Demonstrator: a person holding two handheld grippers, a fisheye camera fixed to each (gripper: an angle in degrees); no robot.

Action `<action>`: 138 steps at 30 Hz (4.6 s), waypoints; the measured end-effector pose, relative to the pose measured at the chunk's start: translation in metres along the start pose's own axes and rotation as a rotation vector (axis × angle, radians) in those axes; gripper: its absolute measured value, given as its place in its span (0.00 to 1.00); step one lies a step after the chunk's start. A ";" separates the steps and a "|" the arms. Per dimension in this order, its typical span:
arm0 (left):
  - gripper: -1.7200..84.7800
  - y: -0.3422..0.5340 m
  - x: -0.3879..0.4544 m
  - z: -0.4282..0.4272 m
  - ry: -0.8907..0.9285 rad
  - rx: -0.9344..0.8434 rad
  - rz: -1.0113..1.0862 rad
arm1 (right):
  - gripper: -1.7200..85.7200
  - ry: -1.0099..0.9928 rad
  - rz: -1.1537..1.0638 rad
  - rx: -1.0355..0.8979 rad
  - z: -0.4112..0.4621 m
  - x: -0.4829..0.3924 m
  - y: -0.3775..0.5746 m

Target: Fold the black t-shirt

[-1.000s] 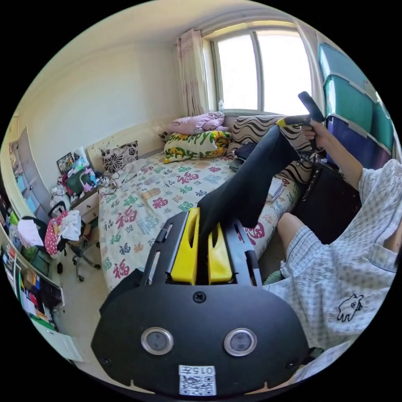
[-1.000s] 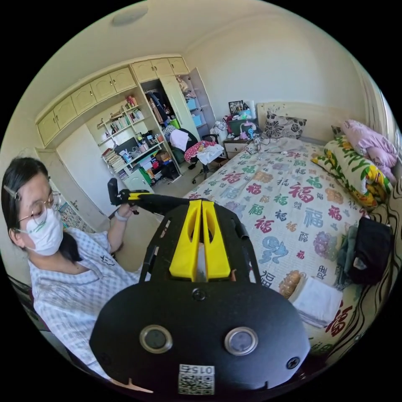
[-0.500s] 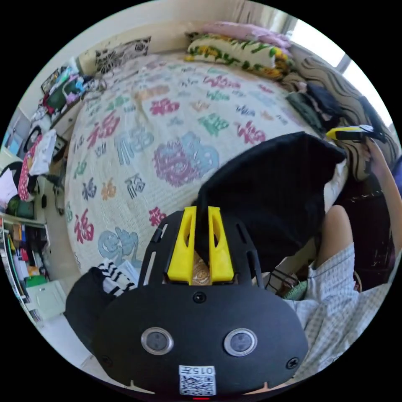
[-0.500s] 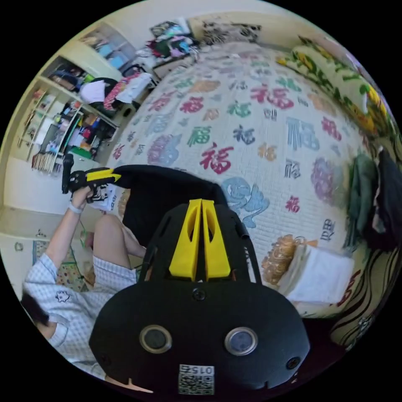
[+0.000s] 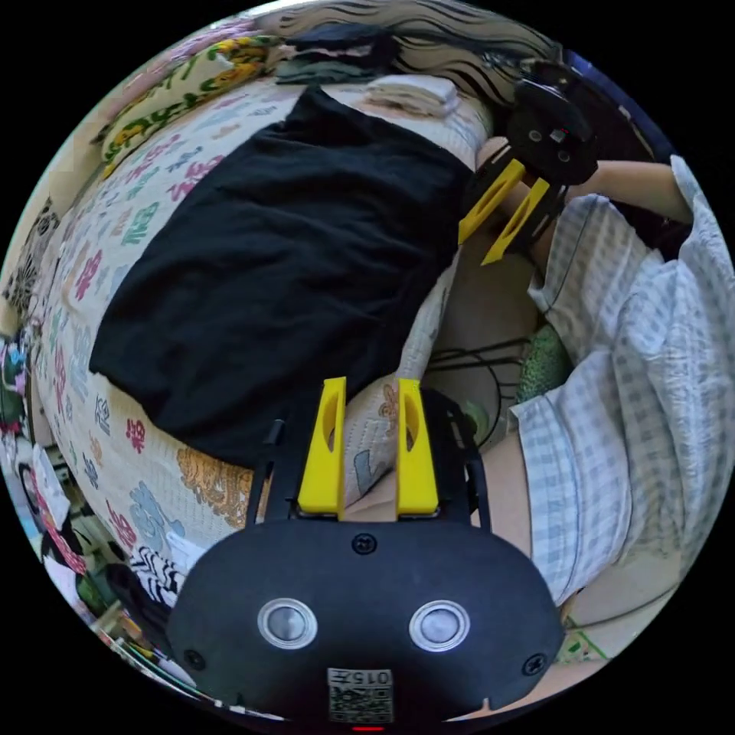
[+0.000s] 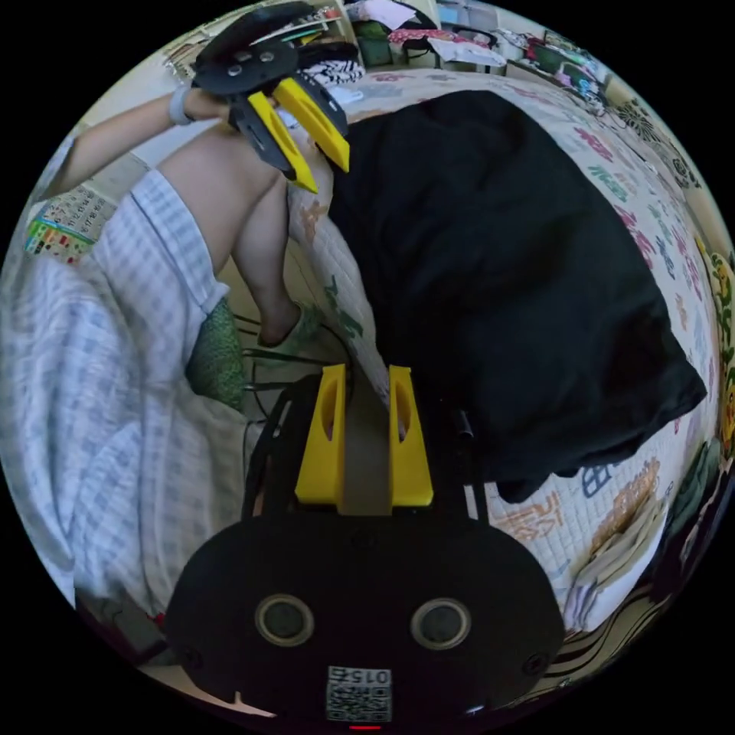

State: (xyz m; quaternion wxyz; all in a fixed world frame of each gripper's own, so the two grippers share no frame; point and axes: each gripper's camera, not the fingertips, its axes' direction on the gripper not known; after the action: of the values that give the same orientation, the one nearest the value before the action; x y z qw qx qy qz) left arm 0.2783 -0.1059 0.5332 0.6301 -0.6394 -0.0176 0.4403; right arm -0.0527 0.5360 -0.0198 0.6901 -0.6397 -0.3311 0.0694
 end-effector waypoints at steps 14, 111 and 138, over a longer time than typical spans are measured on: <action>0.10 -0.079 0.014 0.014 -0.072 0.000 -0.020 | 0.06 0.305 -0.072 0.016 0.041 -0.041 -0.055; 0.03 0.076 -0.199 0.285 0.427 0.068 -0.936 | 0.05 -0.395 0.833 -0.028 -0.152 0.376 0.236; 0.03 -0.378 -0.400 0.237 0.335 0.229 -0.759 | 0.07 0.183 0.293 0.103 -0.173 0.424 0.042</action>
State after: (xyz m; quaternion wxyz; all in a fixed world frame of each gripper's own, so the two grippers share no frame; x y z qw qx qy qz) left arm 0.0959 -0.0716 1.1025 0.8085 -0.5761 -0.1000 0.0662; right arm 0.3826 0.6184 0.1042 0.7317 -0.6487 -0.1659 0.1275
